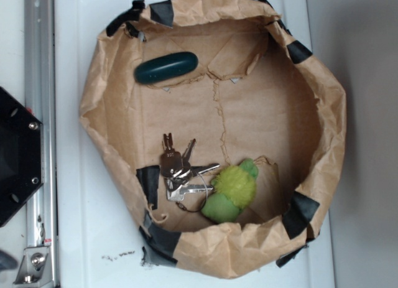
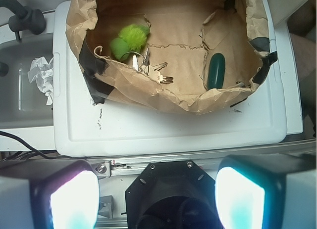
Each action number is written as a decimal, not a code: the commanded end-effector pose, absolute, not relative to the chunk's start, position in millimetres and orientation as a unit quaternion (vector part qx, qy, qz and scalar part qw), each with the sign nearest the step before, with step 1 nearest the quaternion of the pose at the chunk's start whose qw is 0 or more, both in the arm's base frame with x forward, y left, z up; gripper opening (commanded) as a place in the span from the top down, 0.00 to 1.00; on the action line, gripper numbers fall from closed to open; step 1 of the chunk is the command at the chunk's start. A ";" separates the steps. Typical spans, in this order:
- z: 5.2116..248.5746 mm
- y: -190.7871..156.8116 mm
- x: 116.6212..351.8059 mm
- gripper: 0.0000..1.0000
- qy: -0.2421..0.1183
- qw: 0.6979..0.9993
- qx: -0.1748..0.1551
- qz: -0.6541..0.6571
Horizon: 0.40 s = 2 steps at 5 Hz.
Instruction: Grab the silver keys.
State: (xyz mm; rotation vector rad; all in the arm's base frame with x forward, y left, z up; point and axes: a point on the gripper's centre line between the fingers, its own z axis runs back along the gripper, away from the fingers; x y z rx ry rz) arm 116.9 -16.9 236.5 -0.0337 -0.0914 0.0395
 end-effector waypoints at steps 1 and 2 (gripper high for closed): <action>236.5 -16.9 116.9 0.00 -0.046 0.999 -0.017 0.020; 220.9 -9.9 151.3 0.00 -0.061 0.998 -0.002 -0.009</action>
